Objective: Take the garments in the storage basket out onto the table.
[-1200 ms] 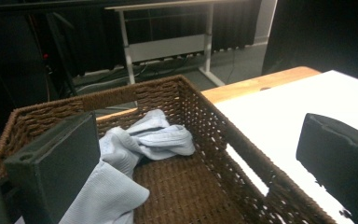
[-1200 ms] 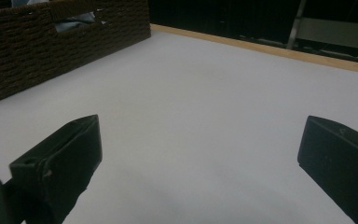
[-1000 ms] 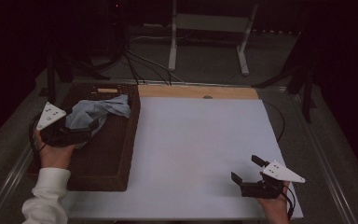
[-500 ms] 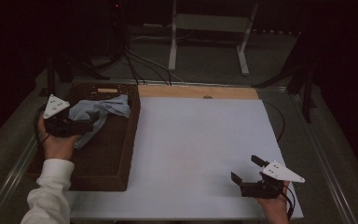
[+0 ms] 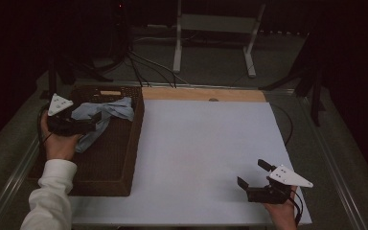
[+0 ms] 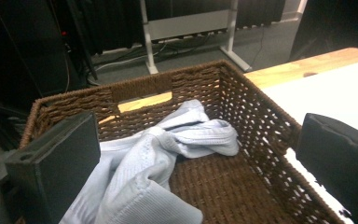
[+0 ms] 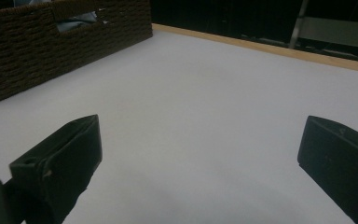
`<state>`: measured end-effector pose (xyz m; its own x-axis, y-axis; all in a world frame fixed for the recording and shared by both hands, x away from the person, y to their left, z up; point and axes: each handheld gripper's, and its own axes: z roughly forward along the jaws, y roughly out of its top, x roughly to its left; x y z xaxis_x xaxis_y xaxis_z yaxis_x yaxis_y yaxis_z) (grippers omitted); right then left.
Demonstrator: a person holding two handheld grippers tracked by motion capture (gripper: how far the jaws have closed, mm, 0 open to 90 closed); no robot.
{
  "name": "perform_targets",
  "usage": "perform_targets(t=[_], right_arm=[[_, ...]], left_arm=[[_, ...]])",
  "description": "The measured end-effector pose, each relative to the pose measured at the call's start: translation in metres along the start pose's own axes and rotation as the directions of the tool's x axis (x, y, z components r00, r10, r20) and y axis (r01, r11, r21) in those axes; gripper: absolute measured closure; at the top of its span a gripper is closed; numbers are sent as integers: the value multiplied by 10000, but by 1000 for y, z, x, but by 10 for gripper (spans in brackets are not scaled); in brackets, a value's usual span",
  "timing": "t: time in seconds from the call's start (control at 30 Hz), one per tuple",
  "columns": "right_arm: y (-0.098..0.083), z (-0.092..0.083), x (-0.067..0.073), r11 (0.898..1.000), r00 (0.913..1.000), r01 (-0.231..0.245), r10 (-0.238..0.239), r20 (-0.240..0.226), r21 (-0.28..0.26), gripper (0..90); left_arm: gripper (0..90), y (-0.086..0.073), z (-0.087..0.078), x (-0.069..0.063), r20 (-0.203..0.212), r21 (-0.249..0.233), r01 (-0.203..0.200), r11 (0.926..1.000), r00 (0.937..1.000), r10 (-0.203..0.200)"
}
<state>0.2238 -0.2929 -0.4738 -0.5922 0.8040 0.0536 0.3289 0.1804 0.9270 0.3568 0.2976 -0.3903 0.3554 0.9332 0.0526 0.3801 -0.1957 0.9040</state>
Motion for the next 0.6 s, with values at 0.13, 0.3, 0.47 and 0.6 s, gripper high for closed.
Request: perform_targets(t=[0.13, 0.3, 0.47, 0.6], right_arm=[[0, 0, 0, 10000, 10000, -21, 21, 9, -19, 0], [0, -1, -1, 10000, 10000, -39, 39, 22, -22, 1], [0, -1, -1, 10000, 10000, -71, 71, 34, -43, 1], [0, -1, -1, 10000, 10000, -64, 64, 41, -36, 1]], left_arm=[[8, 0, 6, 4, -88, 149, -11, 9999, 10000, 12], [8, -1, 14, 10, -278, 360, 140, 9993, 9995, -130], [8, -2, 23, 19, -452, 773, 443, 9960, 9981, -409], [8, -4, 31, 25, -588, 996, 573, 9934, 9969, -516]])
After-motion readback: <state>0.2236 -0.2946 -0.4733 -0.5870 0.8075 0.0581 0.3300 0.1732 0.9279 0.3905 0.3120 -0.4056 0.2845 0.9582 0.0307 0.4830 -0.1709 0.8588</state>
